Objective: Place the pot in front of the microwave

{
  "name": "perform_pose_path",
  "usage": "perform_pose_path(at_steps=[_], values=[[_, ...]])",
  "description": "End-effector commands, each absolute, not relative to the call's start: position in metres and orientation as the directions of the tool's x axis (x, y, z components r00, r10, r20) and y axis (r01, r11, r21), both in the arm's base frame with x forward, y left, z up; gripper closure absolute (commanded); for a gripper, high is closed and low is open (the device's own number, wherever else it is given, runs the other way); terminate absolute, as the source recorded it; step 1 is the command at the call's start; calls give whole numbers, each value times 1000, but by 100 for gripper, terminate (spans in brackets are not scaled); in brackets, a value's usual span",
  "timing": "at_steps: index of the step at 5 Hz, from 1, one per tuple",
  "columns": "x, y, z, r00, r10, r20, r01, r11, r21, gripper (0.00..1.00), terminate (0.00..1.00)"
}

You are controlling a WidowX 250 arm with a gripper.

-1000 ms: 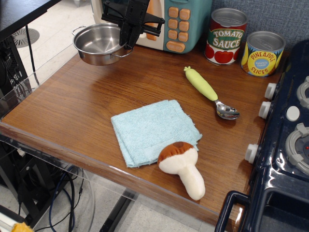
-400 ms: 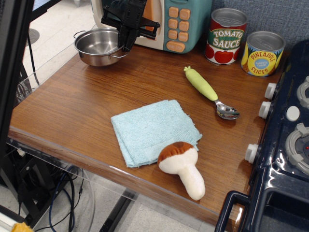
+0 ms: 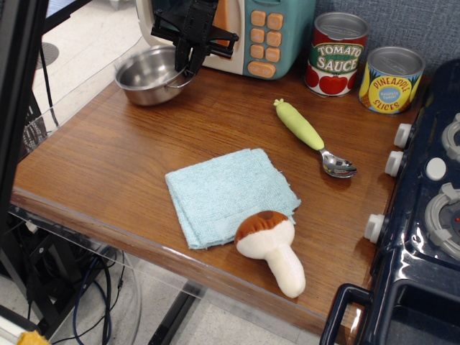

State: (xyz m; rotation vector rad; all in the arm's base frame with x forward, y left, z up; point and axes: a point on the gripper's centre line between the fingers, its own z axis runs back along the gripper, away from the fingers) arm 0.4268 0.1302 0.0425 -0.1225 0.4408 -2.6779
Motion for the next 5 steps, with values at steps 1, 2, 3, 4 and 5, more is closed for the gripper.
perform_pose_path(at_steps=[1,2,3,4,5], values=[[425,132,64,-908,-419,-19,403,-859,-315,0,0],[425,129,69,-911,-411,-29,398,-862,-314,0,0],[426,124,85,-916,-397,-53,394,-872,-290,0,0],[420,118,113,-912,-395,-113,411,-870,-272,0,0],[412,112,134,-908,-382,-172,416,-871,-259,0,0]])
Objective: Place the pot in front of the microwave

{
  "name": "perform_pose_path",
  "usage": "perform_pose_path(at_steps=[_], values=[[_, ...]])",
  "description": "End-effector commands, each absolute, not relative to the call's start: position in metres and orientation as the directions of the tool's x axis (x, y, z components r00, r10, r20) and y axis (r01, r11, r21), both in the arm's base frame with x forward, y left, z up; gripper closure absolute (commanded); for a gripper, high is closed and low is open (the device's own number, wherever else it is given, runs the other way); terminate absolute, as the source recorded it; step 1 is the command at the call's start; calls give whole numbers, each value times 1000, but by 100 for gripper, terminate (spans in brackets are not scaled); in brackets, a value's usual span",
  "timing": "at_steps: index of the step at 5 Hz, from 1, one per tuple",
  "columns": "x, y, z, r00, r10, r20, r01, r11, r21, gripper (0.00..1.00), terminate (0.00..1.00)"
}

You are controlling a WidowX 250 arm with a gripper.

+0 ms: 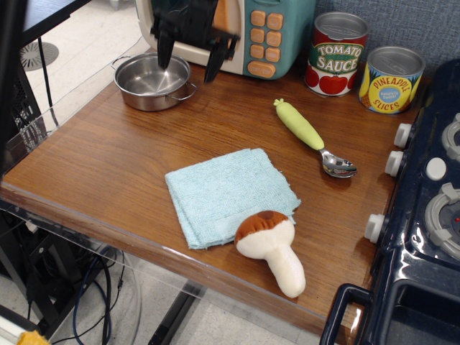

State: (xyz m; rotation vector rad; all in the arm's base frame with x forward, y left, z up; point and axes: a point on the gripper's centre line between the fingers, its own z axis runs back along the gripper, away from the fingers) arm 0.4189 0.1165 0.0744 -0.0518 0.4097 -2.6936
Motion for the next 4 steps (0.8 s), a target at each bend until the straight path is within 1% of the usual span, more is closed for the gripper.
perform_pose_path(at_steps=[1,2,4], values=[[397,105,151,-902,-374,-214,420,-873,-248,0,0],[392,95,155,-921,-344,-184,380,-898,-223,0,0],[392,95,155,-921,-344,-184,380,-898,-223,0,0]])
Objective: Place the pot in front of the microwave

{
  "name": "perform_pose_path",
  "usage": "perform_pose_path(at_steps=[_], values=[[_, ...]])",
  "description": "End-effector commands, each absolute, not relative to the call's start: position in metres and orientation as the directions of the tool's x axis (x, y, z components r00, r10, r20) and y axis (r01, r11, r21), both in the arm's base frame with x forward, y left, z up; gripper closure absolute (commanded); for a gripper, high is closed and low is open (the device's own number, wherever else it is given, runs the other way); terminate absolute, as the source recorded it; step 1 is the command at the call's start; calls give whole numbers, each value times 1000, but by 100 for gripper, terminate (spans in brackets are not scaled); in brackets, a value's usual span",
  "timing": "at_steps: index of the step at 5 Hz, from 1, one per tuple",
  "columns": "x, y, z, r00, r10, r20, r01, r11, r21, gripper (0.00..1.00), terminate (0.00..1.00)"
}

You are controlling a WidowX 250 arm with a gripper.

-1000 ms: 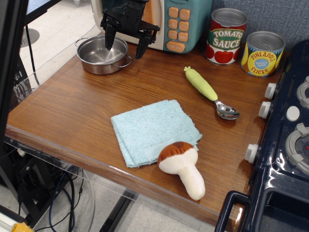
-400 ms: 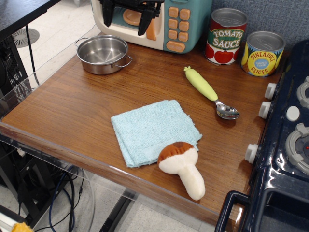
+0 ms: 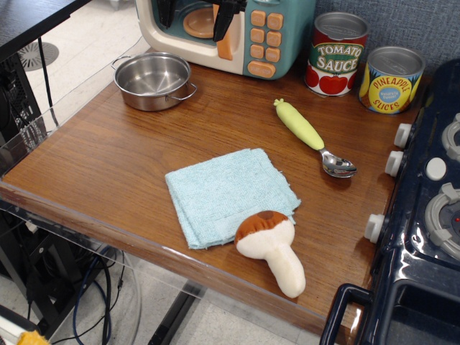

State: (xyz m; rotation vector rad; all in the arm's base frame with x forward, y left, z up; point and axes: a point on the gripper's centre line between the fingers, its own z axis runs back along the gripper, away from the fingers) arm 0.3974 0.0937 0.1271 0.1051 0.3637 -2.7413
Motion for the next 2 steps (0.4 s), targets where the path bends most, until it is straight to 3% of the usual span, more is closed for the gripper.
perform_pose_path(at_steps=[1,2], values=[[392,95,155,-921,-344,-184,380,-898,-223,0,0],[392,95,155,-921,-344,-184,380,-898,-223,0,100]])
